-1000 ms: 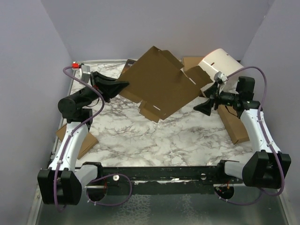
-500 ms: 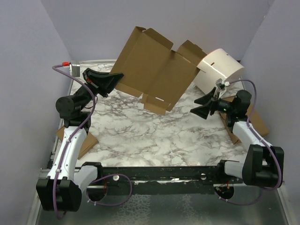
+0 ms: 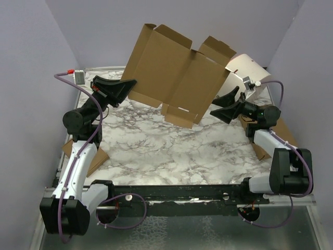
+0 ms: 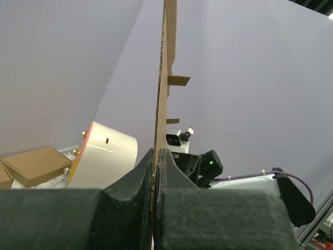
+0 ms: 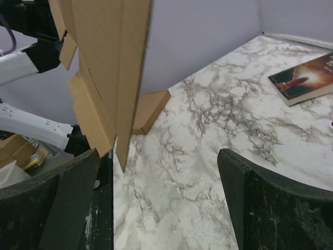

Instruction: Fold the paper box

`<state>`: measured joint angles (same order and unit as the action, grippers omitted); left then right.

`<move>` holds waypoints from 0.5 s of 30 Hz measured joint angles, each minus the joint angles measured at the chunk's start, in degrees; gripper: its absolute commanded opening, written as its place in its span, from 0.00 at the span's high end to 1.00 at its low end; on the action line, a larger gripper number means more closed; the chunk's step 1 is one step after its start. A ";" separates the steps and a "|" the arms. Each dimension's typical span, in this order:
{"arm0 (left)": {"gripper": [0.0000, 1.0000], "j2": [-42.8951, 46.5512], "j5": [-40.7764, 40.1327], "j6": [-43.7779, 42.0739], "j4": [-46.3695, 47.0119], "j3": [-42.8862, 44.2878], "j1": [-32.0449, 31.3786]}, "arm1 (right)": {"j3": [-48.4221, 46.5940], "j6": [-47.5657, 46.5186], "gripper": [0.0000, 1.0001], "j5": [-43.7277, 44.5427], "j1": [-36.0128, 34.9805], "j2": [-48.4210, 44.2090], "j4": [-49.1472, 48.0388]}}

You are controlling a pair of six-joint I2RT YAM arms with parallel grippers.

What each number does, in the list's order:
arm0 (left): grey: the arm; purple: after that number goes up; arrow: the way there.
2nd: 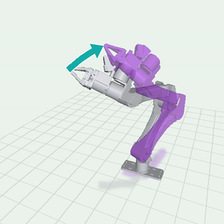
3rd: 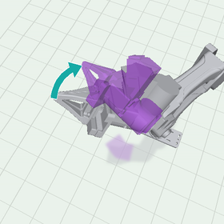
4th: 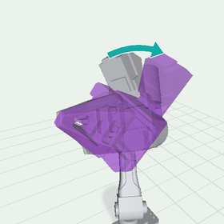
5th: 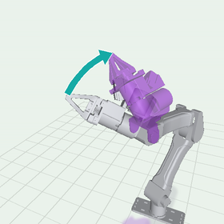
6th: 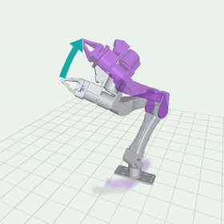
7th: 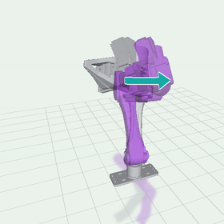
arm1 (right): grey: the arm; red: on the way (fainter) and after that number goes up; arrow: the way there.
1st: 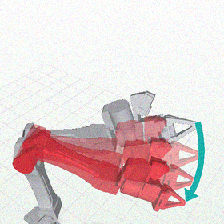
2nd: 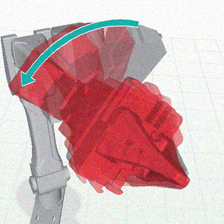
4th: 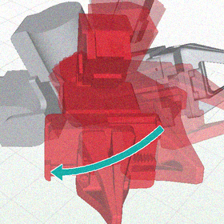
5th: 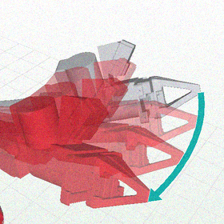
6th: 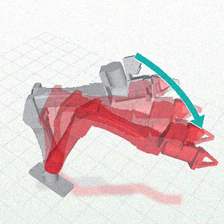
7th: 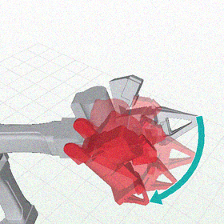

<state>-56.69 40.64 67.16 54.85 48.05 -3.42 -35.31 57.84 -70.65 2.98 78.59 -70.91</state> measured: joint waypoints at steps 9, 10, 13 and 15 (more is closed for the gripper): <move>1.00 -0.11 -0.50 1.31 0.59 -0.20 -0.59 | -3.02 4.98 0.12 0.09 -1.60 -2.43 -3.48; 1.00 -0.11 -0.61 1.38 0.63 -0.31 -0.72 | -3.26 5.01 0.13 0.15 -1.60 -2.64 -3.08; 1.00 -0.13 -0.74 1.68 1.05 -0.66 -1.25 | -4.17 5.11 0.19 0.70 -1.60 -2.97 -1.64; 1.00 -0.22 -0.87 1.84 1.36 -0.92 -1.64 | -4.76 5.35 0.25 1.20 -1.60 -2.97 -0.55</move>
<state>-56.90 39.77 68.99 56.21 47.13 -5.06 -40.07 63.20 -69.45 1.39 75.61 -71.46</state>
